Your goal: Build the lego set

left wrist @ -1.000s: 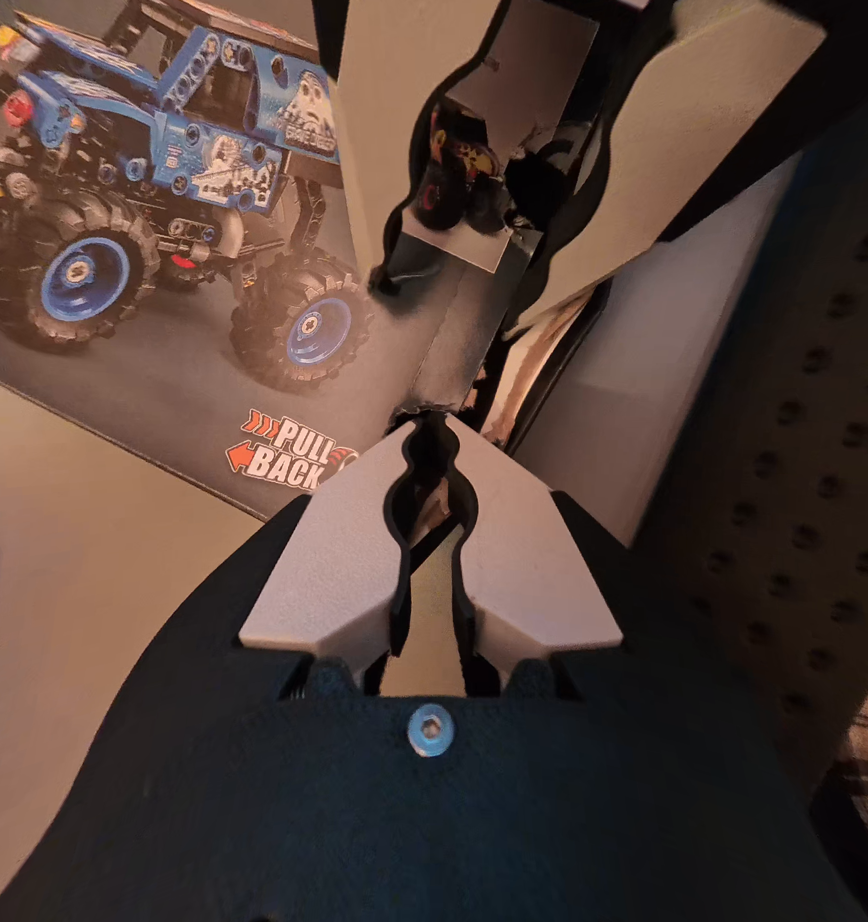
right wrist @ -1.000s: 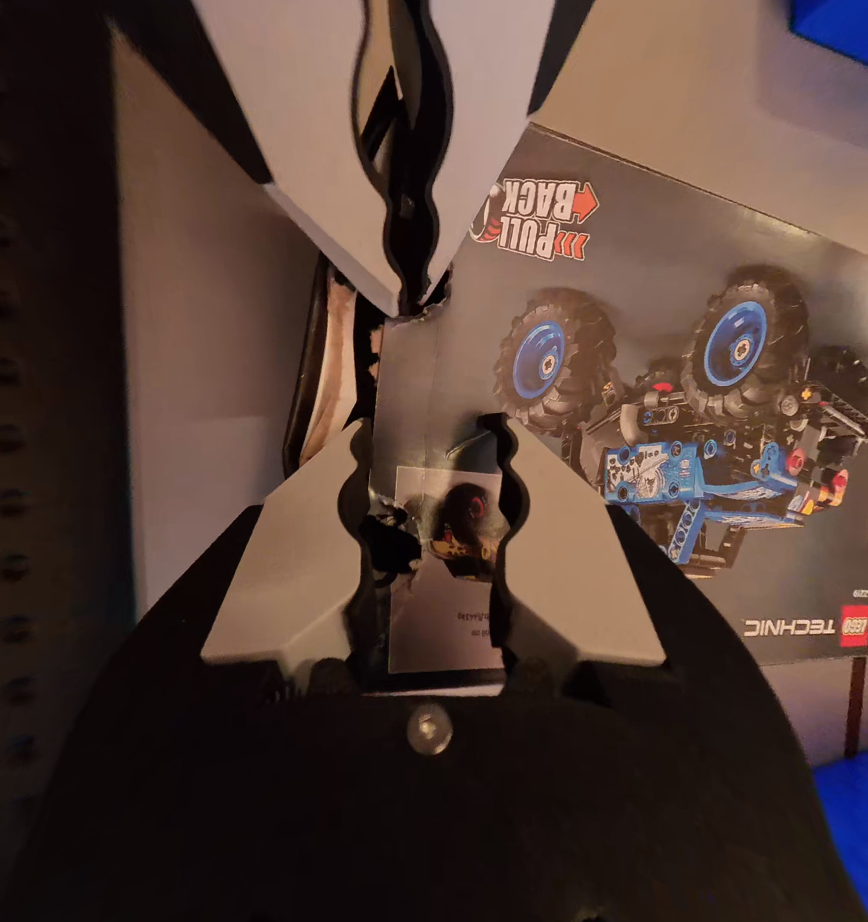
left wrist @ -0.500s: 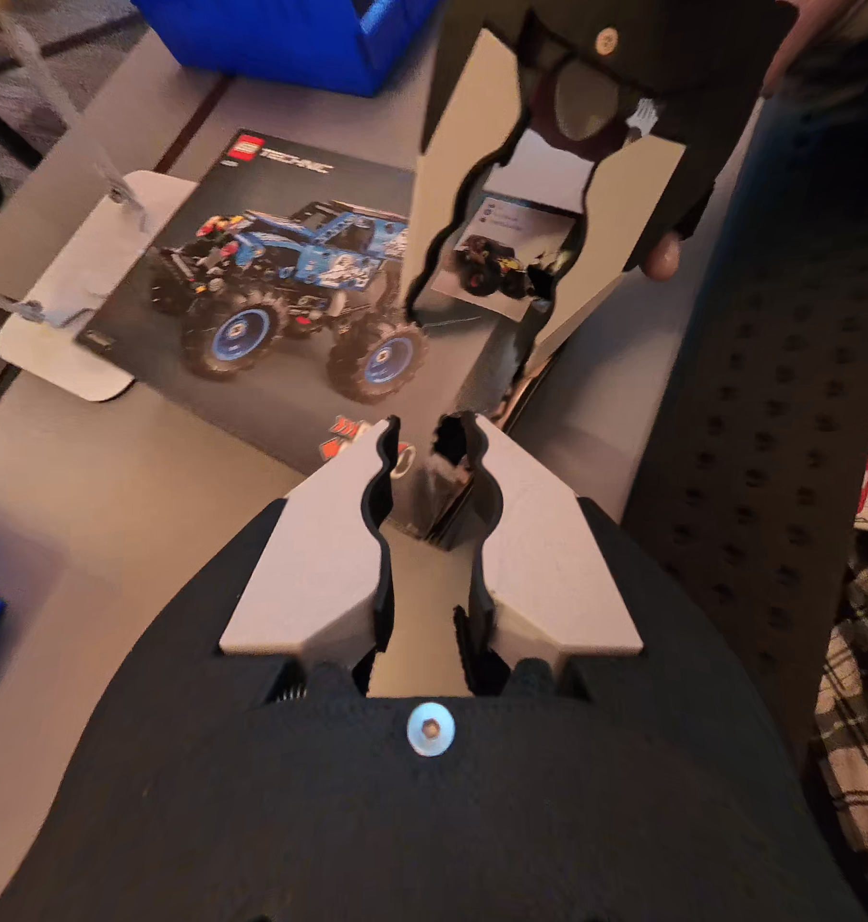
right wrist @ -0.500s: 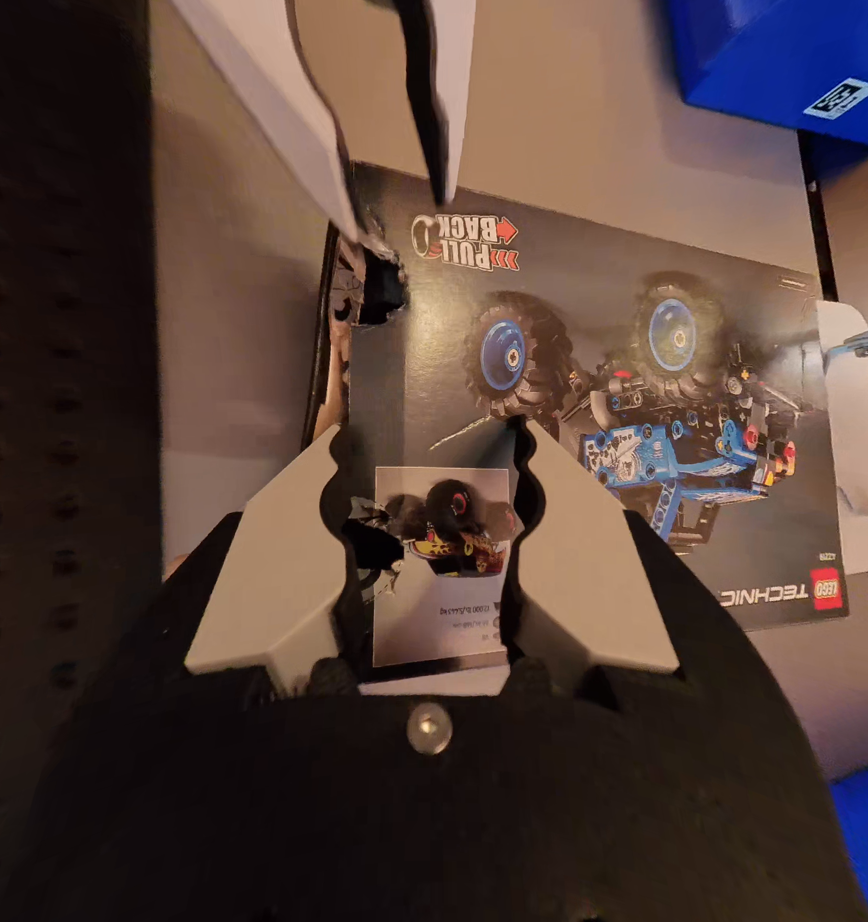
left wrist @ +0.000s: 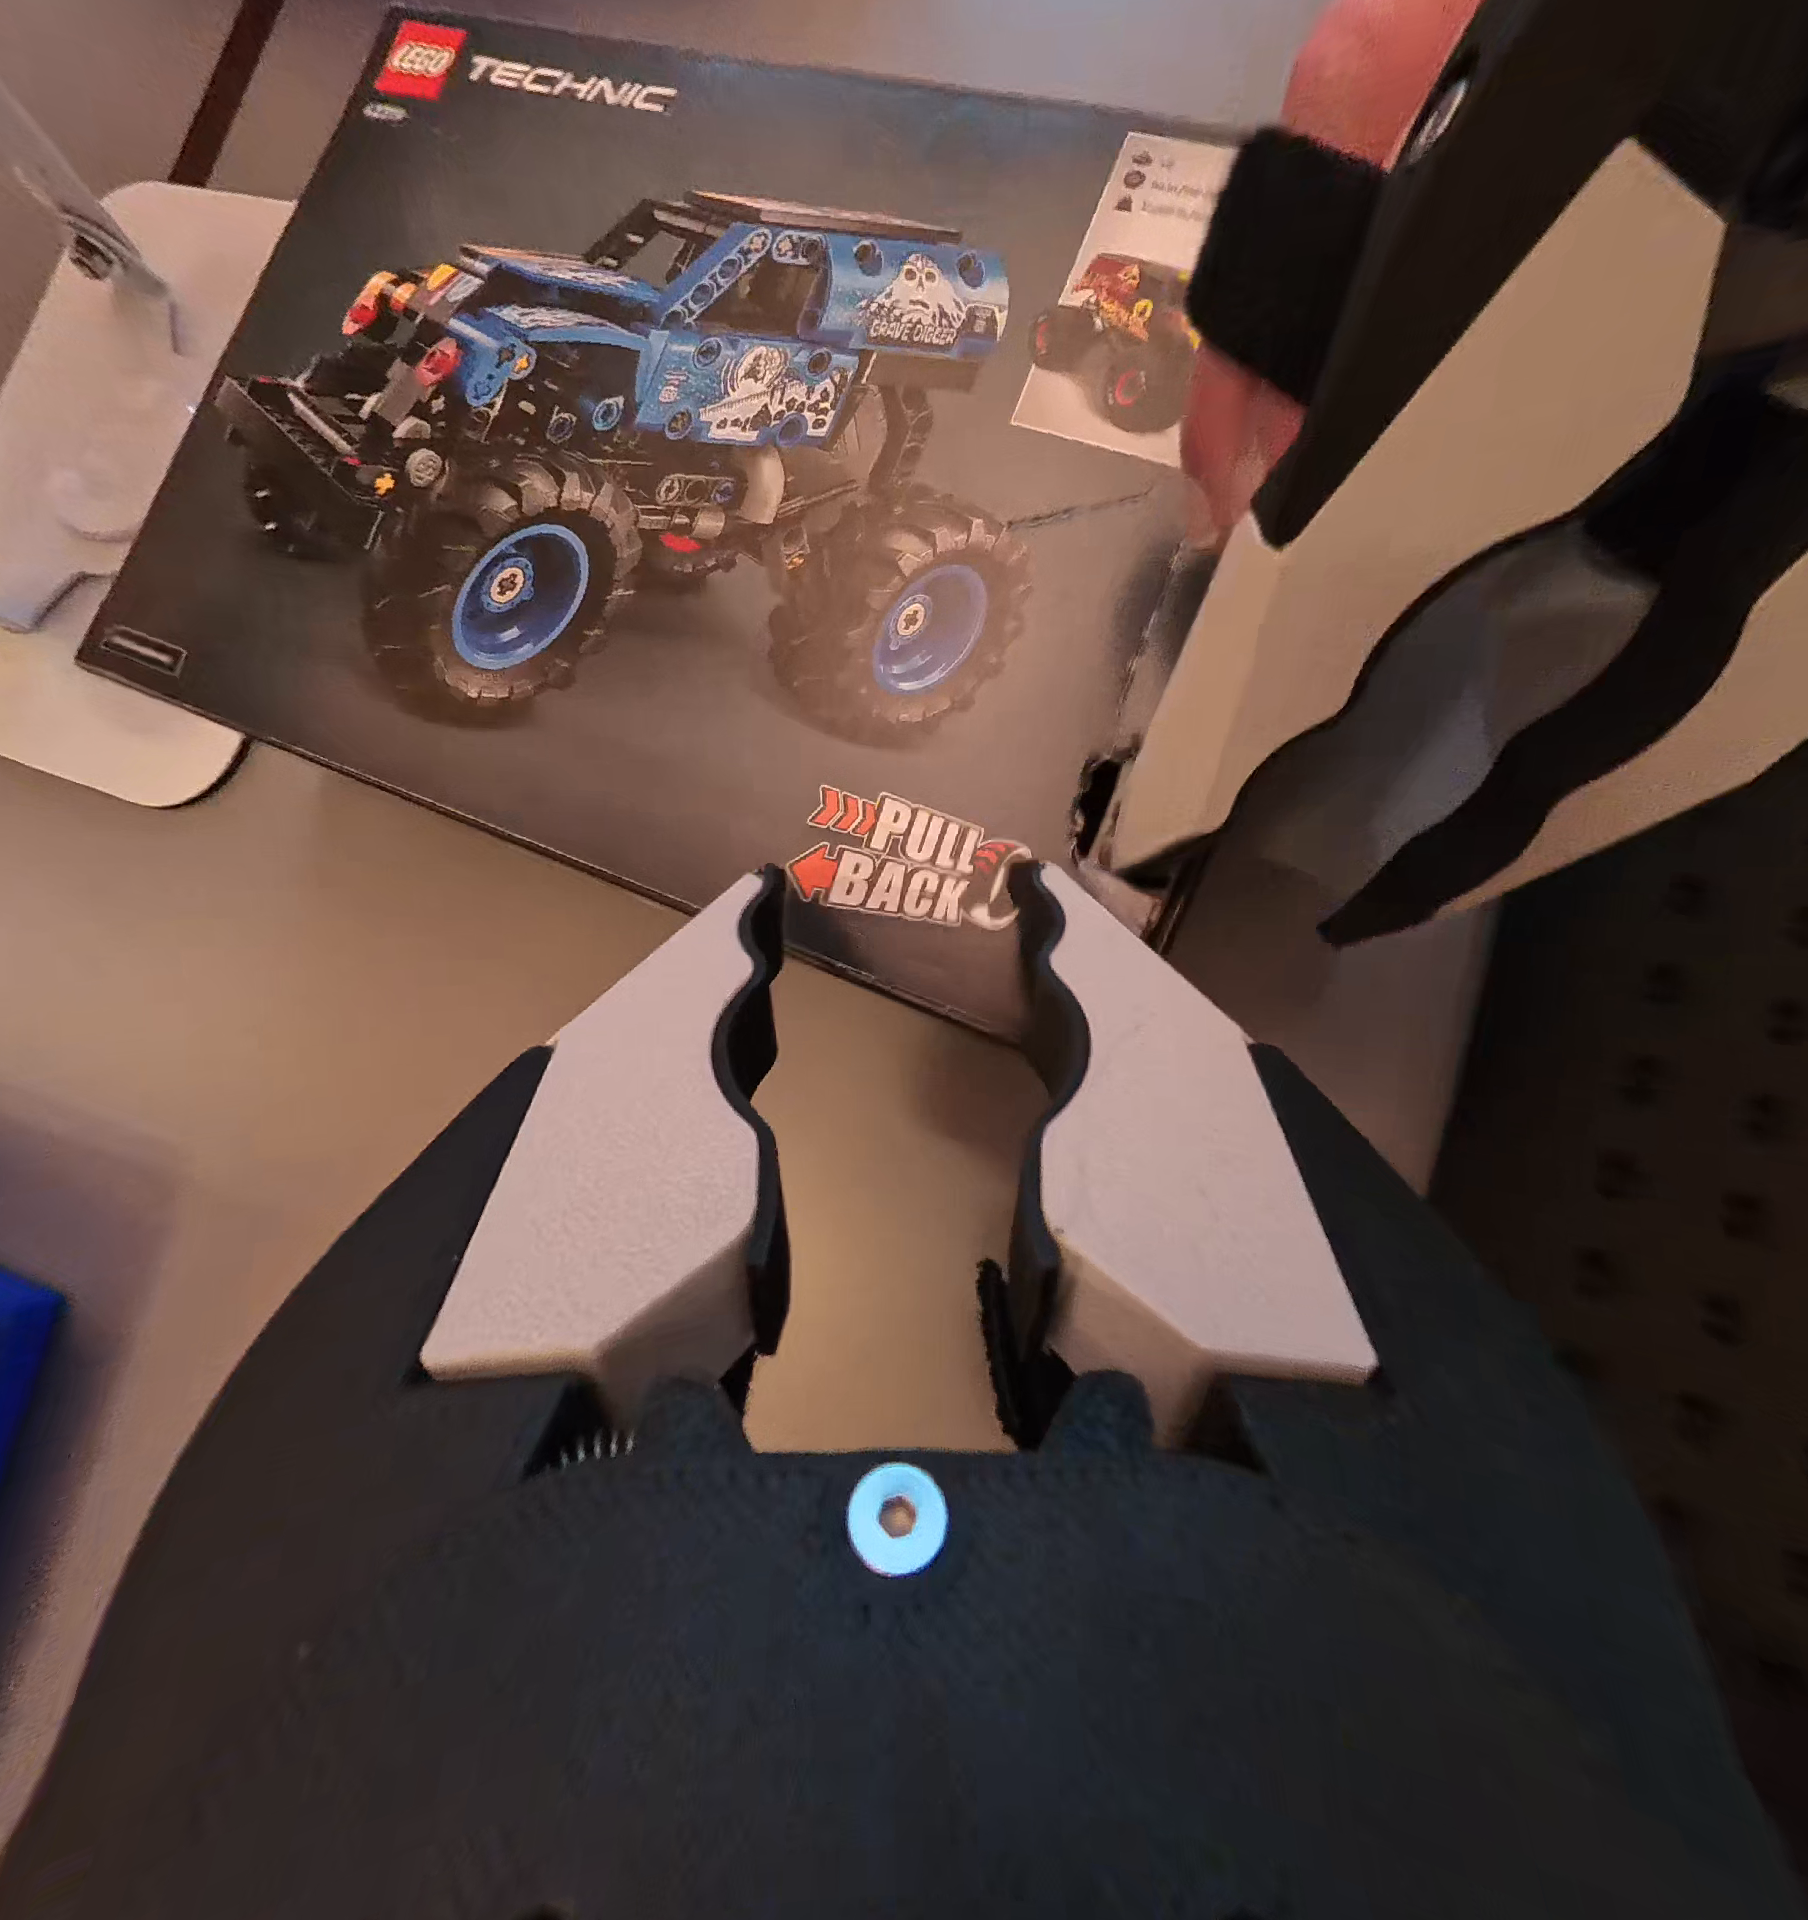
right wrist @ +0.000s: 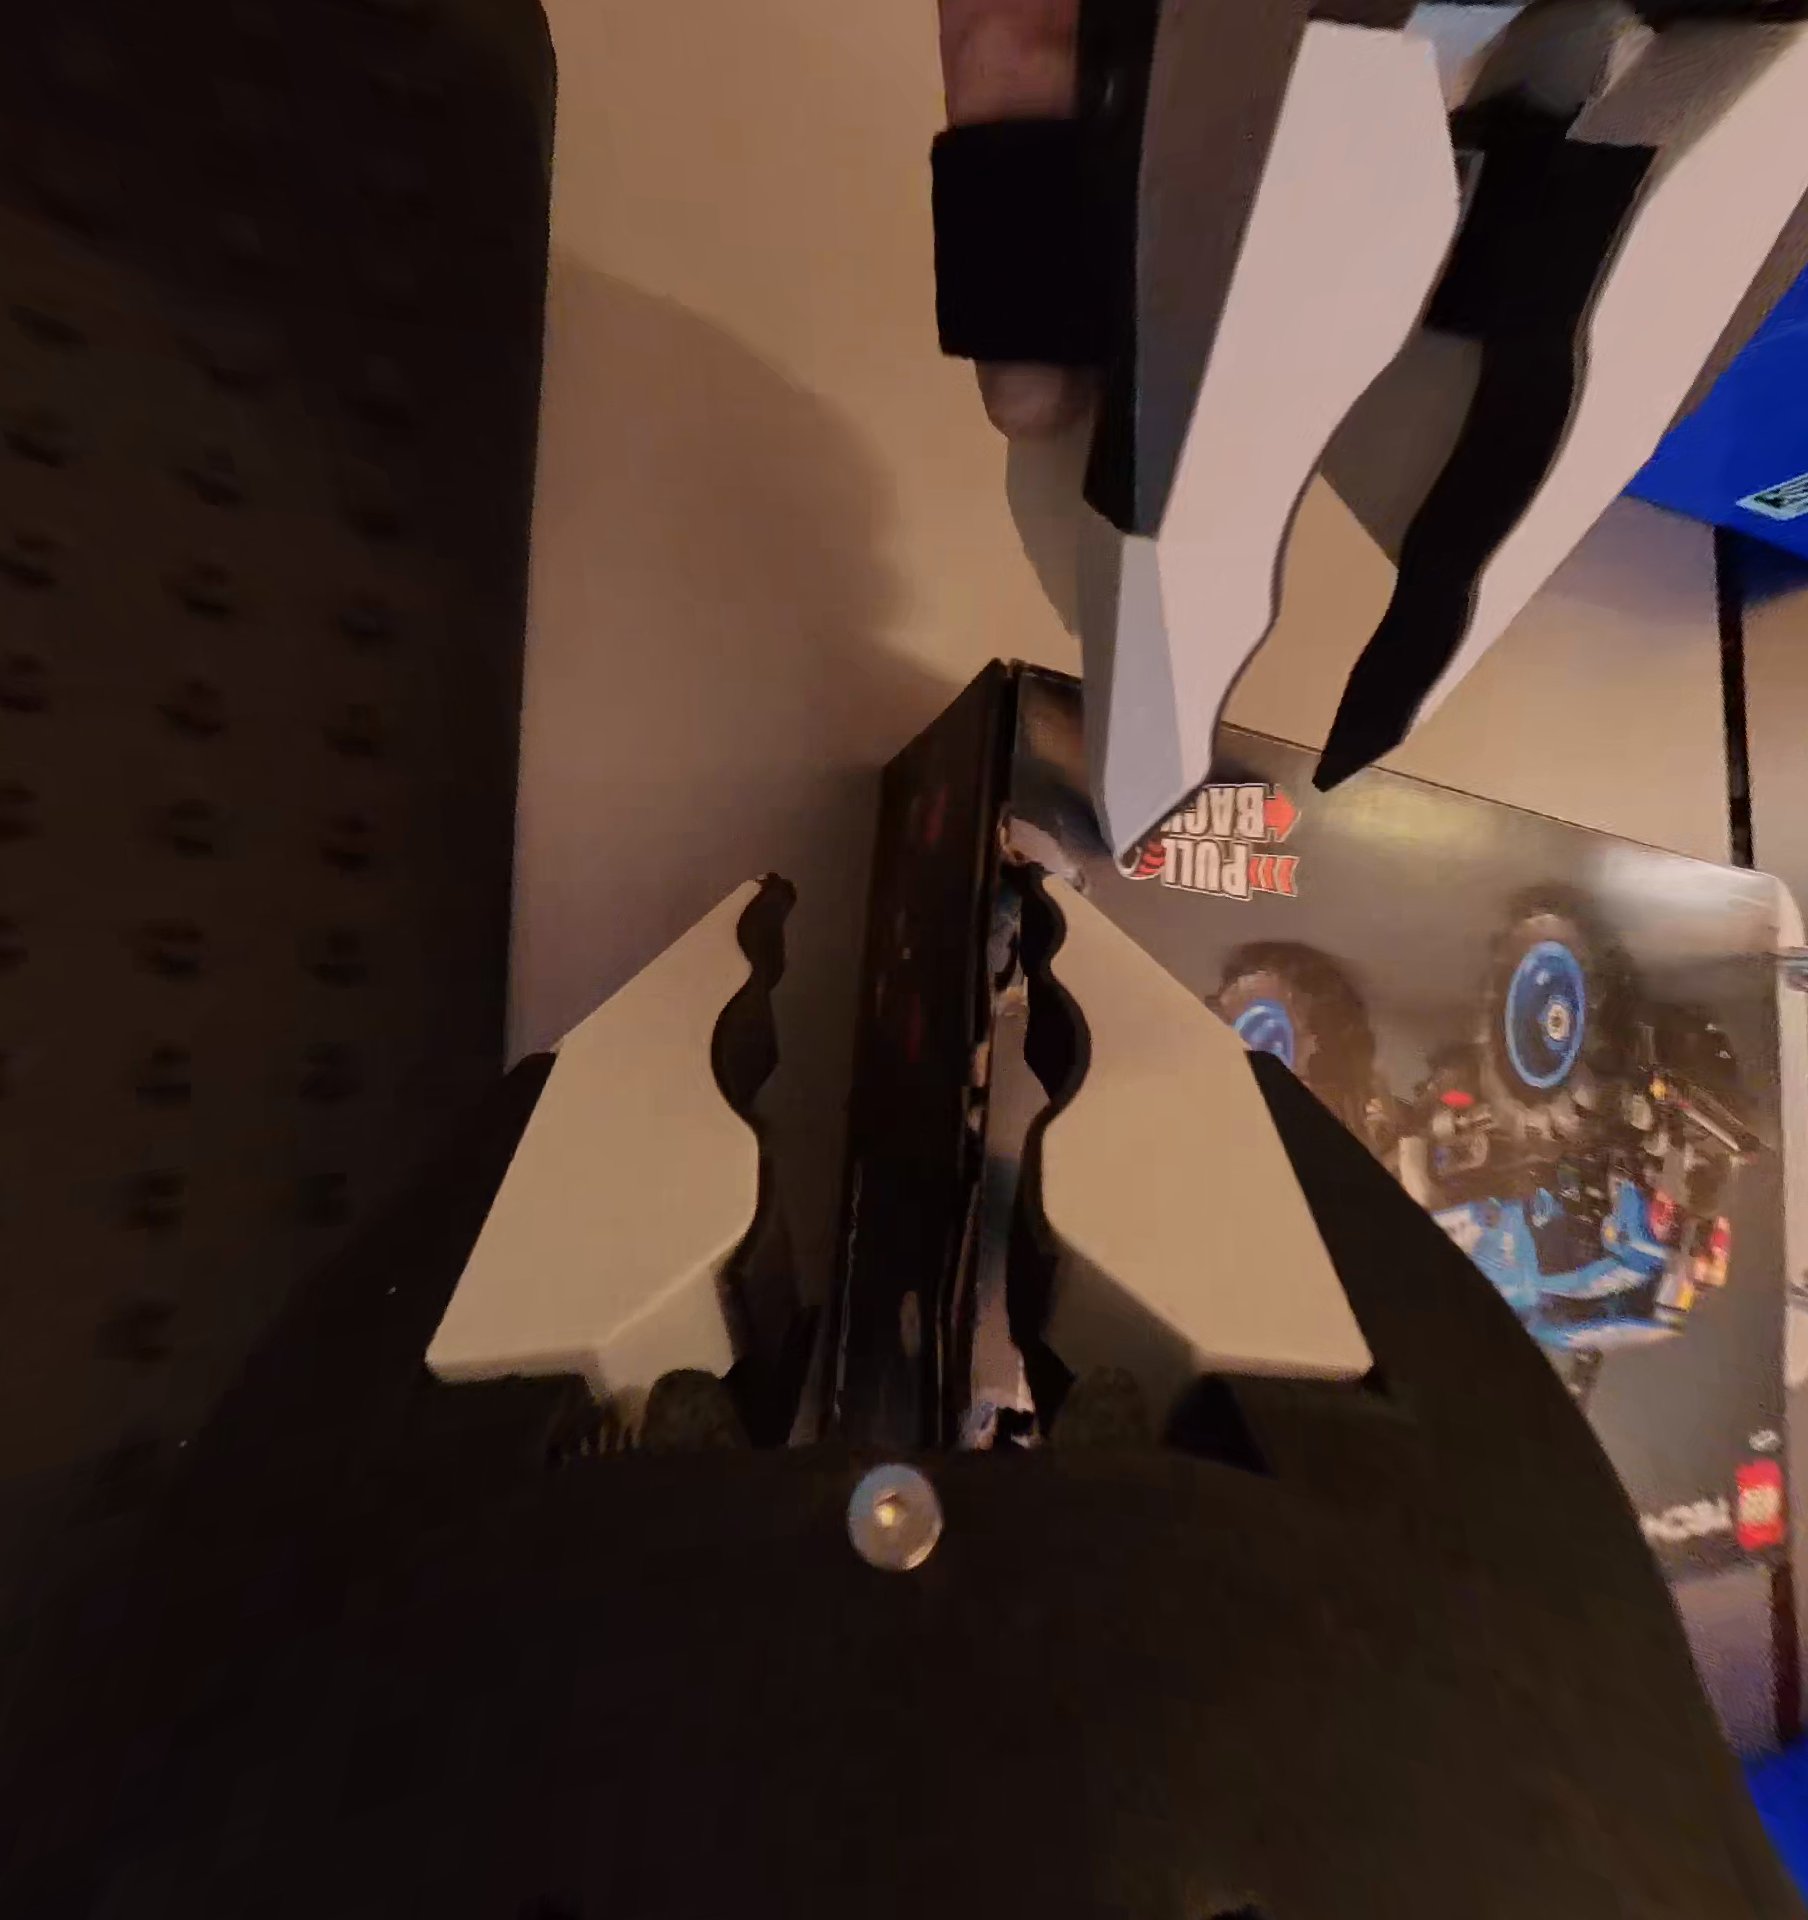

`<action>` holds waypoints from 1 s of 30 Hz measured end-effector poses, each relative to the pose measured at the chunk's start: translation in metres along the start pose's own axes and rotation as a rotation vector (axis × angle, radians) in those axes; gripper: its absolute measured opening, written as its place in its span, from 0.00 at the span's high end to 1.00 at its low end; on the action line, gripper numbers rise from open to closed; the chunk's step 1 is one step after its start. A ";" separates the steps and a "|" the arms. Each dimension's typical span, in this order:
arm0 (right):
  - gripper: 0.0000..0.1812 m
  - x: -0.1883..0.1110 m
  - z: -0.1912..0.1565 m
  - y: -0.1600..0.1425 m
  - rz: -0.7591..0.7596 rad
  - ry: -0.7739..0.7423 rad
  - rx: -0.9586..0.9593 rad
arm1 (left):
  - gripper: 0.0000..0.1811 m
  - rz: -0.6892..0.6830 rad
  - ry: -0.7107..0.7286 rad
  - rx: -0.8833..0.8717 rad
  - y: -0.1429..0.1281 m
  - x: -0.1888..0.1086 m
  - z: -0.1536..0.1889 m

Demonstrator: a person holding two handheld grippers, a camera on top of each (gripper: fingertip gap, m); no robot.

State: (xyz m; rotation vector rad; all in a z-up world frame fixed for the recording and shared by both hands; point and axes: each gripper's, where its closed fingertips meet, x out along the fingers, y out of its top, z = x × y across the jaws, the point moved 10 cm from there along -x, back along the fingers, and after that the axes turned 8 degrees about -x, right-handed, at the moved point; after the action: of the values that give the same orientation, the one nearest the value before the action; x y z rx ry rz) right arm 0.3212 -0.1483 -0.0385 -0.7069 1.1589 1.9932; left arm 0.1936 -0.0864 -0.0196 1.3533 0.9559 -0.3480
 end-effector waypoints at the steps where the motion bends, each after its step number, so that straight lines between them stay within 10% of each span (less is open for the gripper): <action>1: 0.75 0.001 -0.001 0.000 0.013 0.005 0.002 | 0.78 0.012 -0.015 -0.017 -0.002 0.001 0.000; 12: 0.97 -0.007 -0.019 -0.004 0.110 -0.087 -0.137 | 0.86 0.114 0.011 -0.045 -0.005 0.017 0.003; 26: 0.97 -0.007 -0.041 -0.006 0.113 -0.240 -0.248 | 0.94 0.137 0.056 -0.077 -0.006 0.019 0.004; 30: 0.87 -0.011 -0.030 -0.014 0.138 -0.191 -0.110 | 0.79 0.119 0.105 -0.191 -0.008 -0.002 -0.003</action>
State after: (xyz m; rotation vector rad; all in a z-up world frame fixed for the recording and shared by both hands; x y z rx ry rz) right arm 0.3420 -0.1735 -0.0503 -0.4882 1.0148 2.2009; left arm 0.1860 -0.0865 -0.0230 1.2559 0.9648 -0.0932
